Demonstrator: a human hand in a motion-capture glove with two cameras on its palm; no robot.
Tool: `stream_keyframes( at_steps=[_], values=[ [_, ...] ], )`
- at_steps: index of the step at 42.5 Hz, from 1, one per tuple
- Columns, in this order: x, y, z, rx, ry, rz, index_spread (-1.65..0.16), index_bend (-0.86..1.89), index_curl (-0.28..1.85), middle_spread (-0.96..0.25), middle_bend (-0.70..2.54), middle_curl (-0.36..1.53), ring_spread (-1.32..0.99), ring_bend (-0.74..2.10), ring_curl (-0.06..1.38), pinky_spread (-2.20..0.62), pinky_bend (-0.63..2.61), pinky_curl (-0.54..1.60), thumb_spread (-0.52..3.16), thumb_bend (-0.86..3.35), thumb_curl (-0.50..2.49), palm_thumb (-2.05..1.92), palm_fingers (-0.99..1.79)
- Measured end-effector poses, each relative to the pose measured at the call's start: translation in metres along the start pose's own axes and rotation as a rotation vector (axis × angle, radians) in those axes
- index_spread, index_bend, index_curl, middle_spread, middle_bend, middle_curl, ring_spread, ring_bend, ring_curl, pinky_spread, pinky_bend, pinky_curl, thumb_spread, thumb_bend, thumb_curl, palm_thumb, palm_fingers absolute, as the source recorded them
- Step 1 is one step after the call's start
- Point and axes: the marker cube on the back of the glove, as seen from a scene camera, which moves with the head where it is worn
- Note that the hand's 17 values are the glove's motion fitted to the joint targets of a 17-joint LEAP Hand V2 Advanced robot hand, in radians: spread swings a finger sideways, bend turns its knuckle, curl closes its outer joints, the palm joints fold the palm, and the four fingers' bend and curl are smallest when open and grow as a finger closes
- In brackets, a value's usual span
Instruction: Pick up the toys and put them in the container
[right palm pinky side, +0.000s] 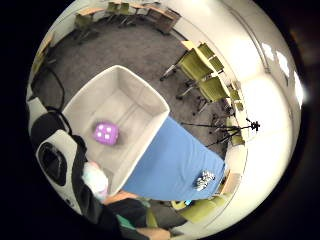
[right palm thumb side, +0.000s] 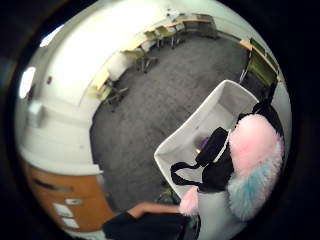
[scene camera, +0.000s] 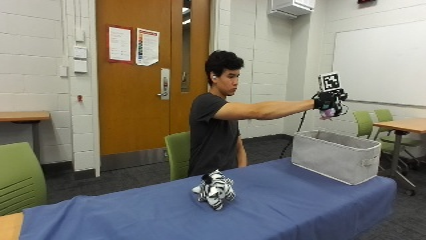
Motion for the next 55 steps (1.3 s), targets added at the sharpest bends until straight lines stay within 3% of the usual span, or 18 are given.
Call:
stream_keyframes(
  at_steps=[4, 8, 9, 10, 13, 15, 16, 17, 20, 24, 30, 36, 44, 49, 55],
  values=[
    [-0.011, -0.002, 0.010, -0.023, -0.057, -0.032, -0.30, 0.51, 0.94, -0.28, 1.05, 0.64, -0.36, 1.26, 0.52, -0.45, 0.90, 0.44, 1.07, 0.07, 0.76, 0.50, 1.22],
    [-0.006, -0.004, 0.020, -0.045, -0.020, 0.032, -0.31, 0.51, 0.95, -0.28, 1.05, 0.63, -0.36, 1.26, 0.51, -0.45, 0.89, 0.43, 1.08, 0.06, 0.78, 0.50, 1.20],
    [-0.005, -0.004, 0.023, -0.053, -0.009, 0.043, -0.31, 0.40, 0.91, -0.28, 0.96, 0.60, -0.36, 1.25, 0.50, -0.44, 0.90, 0.43, 1.08, -0.01, 0.74, 0.39, 1.00],
    [-0.003, -0.003, 0.024, -0.062, 0.002, 0.049, -0.30, 0.44, 0.94, -0.27, 1.00, 0.62, -0.36, 1.25, 0.51, -0.45, 0.89, 0.43, 1.08, 0.02, 0.76, 0.44, 1.11],
    [0.004, 0.001, 0.026, -0.084, 0.020, 0.055, -0.30, 0.29, 0.91, -0.27, 0.78, 0.56, -0.37, 1.18, 0.50, -0.37, 0.97, 0.47, 1.11, -0.15, 0.61, 0.09, 0.58],
    [0.008, 0.003, 0.025, -0.086, 0.023, 0.073, -0.31, 0.26, 0.90, -0.27, 0.74, 0.55, -0.38, 1.16, 0.50, -0.34, 0.96, 0.47, 1.09, -0.15, 0.57, -0.02, 0.47],
    [0.010, 0.004, 0.023, -0.083, 0.018, 0.091, -0.31, 0.25, 0.89, -0.27, 0.75, 0.54, -0.38, 1.17, 0.49, -0.34, 0.99, 0.47, 1.10, -0.10, 0.56, -0.01, 0.58],
    [0.012, 0.005, 0.021, -0.079, 0.009, 0.111, -0.32, 0.21, 0.85, -0.27, 0.70, 0.52, -0.39, 1.11, 0.46, -0.32, 0.96, 0.44, 1.07, -0.14, 0.54, -0.09, 0.45],
    [0.024, 0.013, 0.015, -0.073, 0.013, 0.136, -0.33, 0.17, 0.82, -0.27, 0.66, 0.50, -0.40, 1.10, 0.43, -0.30, 0.97, 0.43, 1.05, -0.13, 0.49, -0.14, 0.46],
    [0.045, 0.032, 0.011, -0.090, 0.107, 0.060, -0.34, 0.17, 0.78, -0.27, 0.61, 0.48, -0.41, 1.06, 0.40, -0.28, 0.97, 0.41, 1.03, -0.12, 0.43, -0.14, 0.46],
    [0.006, 0.045, 0.007, -0.091, 0.203, 0.143, -0.35, 0.19, 0.76, -0.27, 0.58, 0.47, -0.43, 1.00, 0.37, -0.25, 0.96, 0.40, 1.01, -0.11, 0.36, -0.15, 0.43],
    [0.066, 0.092, -0.026, -0.083, 0.321, 0.188, -0.36, 0.20, 0.75, -0.27, 0.56, 0.46, -0.45, 0.93, 0.34, -0.23, 0.93, 0.39, 1.00, -0.11, 0.31, -0.15, 0.39],
    [0.105, 0.157, -0.072, -0.083, 0.110, 0.114, -0.37, 0.22, 0.74, -0.27, 0.52, 0.45, -0.46, 0.83, 0.30, -0.20, 0.91, 0.37, 0.98, -0.11, 0.26, -0.16, 0.36],
    [0.189, 0.210, -0.092, -0.065, 0.313, 0.416, -0.37, 0.23, 0.73, -0.26, 0.50, 0.44, -0.46, 0.80, 0.29, -0.19, 0.90, 0.36, 0.98, -0.11, 0.23, -0.15, 0.36],
    [0.252, 0.266, -0.105, -0.067, 0.315, 0.530, -0.38, 0.24, 0.72, -0.26, 0.47, 0.44, -0.47, 0.76, 0.27, -0.18, 0.88, 0.35, 0.97, -0.11, 0.21, -0.15, 0.35]
  ],
)
